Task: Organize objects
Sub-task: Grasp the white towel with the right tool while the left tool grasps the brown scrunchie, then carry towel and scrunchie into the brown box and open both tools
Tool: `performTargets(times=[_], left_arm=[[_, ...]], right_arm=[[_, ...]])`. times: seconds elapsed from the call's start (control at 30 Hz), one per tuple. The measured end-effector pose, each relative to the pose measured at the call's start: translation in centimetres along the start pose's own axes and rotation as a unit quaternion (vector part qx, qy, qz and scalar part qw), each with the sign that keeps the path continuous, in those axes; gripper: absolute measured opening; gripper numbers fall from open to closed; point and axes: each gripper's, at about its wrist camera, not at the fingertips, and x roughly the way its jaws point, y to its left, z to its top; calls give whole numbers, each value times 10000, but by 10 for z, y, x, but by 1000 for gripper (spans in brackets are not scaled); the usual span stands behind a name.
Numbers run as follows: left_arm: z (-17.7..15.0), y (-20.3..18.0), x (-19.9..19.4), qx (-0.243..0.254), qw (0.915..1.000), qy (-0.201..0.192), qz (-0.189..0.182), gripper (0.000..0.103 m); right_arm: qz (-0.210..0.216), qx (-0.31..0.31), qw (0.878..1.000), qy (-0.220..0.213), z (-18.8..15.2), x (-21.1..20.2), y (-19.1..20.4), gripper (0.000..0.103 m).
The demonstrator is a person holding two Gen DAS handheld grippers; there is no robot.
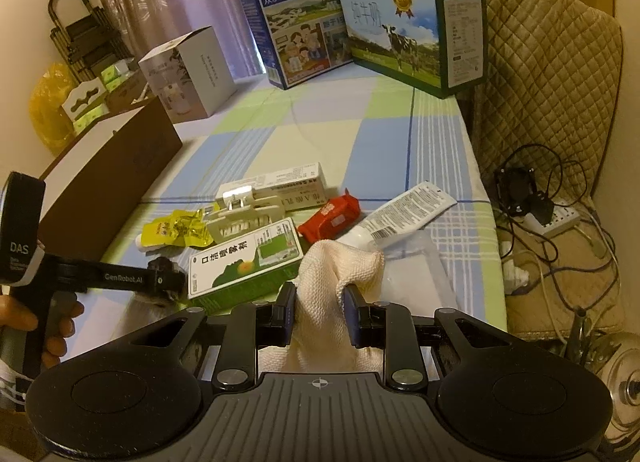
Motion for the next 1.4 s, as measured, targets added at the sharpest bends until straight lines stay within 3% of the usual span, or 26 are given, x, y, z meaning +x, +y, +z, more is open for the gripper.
performTargets(times=[0.2,0.63,0.93,1.2,1.4], left_arm=[[-9,5,-11,-35,9999,-118,13,19],[-14,41,-97,-171,9977,-600,-264,18],[6,100,-156,-135,9942,-1002,-367,18],[28,185,-185,-317,9918,-1238,-15,18],[43,243,-185,-401,9910,-1241,294,18]], right_arm=[[64,58,10000,15,-4,-4,2,23],[346,2,9994,54,-6,-10,55,23],[809,-11,9966,-175,15,-6,144,23],[1468,-229,9882,-385,45,20,238,23],[1771,-469,9822,-419,72,55,307,23]])
